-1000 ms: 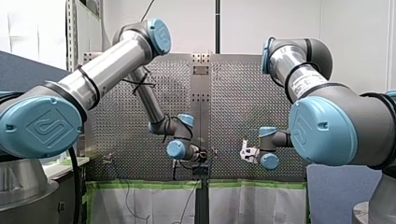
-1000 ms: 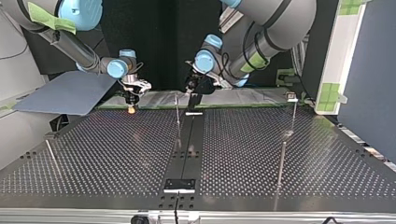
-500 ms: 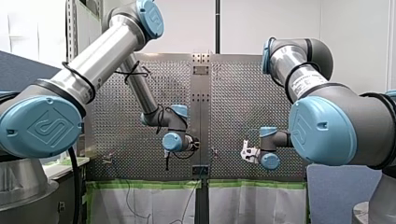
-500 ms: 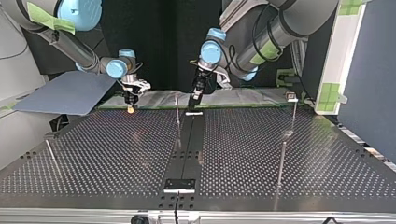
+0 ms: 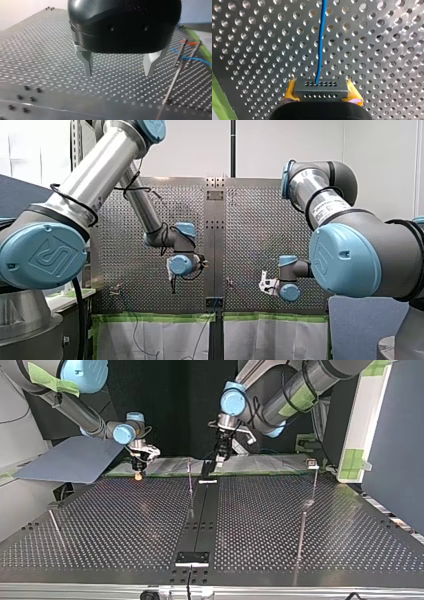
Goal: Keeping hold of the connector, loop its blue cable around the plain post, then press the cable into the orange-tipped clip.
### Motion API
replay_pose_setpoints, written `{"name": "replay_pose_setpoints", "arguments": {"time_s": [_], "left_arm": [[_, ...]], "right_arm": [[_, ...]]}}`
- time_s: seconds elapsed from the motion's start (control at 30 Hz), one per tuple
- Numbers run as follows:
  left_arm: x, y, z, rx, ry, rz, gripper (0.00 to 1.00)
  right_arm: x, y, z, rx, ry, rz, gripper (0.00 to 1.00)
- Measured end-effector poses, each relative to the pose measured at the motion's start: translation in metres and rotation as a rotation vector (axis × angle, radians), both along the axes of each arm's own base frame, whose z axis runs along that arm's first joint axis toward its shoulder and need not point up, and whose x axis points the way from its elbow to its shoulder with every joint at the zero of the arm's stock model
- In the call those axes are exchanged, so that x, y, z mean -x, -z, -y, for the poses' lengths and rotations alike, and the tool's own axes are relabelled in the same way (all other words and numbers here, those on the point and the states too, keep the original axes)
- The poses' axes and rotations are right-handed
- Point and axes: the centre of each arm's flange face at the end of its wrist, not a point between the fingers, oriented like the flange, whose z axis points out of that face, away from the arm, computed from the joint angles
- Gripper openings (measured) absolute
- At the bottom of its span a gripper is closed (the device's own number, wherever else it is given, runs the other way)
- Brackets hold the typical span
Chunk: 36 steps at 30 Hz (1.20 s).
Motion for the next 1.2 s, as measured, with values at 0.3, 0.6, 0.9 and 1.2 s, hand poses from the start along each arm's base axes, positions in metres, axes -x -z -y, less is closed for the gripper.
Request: {"name": "replay_pose_setpoints", "arguments": {"time_s": [0.3, 0.6, 0.9, 1.2], "left_arm": [[0.022, -0.029, -0.018, 0.077, -0.068, 0.074, 1.0], [0.043, -0.028, -0.031, 0.104, -0.073, 0.099, 1.0], [0.046, -0.026, -0.033, 0.104, -0.073, 0.1, 1.0], [0.046, -0.026, -0.033, 0.104, -0.073, 0.1, 1.0]], "right_arm": [[0.0, 0.001, 0.0, -0.001, -0.009, -0.001, 0.0], [-0.002, 0.004, -0.003, -0.011, -0.032, -0.011, 0.0], [-0.003, 0.004, -0.004, -0.014, -0.036, -0.015, 0.0], [-0.003, 0.004, -0.004, -0.014, -0.036, -0.015, 0.0]]}}
